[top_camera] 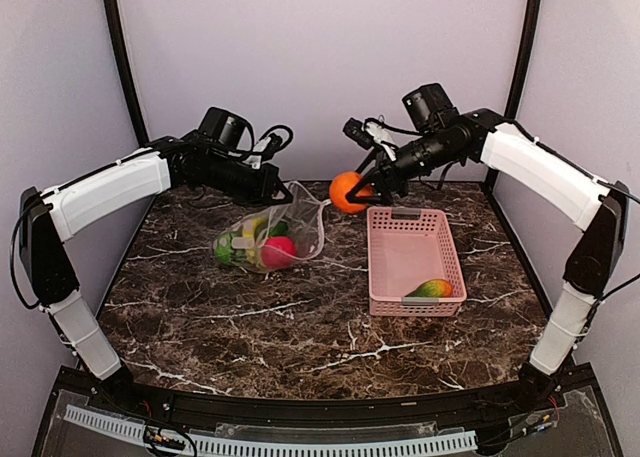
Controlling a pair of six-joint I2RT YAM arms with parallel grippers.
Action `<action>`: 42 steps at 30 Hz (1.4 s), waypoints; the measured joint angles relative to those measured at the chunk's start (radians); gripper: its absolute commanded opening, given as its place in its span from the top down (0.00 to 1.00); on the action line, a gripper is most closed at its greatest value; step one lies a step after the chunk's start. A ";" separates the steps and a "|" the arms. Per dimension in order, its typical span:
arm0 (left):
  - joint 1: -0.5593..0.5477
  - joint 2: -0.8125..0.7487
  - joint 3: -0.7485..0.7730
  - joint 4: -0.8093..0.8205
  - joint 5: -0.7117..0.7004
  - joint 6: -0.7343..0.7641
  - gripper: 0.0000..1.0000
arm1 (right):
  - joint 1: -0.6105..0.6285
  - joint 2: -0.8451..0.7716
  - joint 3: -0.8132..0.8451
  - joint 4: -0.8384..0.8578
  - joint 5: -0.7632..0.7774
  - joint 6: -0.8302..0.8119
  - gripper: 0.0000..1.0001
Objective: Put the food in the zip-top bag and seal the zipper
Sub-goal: Place the fake fruit in the zipper food storage bag.
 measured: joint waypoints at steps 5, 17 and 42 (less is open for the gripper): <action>-0.003 0.000 -0.010 0.012 0.004 -0.012 0.99 | 0.089 0.017 0.058 0.005 -0.016 0.019 0.43; -0.003 -0.020 -0.013 0.012 0.006 -0.015 0.99 | 0.228 0.138 0.059 0.079 0.189 -0.023 0.40; -0.003 -0.034 -0.015 0.016 0.007 -0.014 0.99 | 0.266 0.098 0.051 0.042 0.171 -0.228 0.38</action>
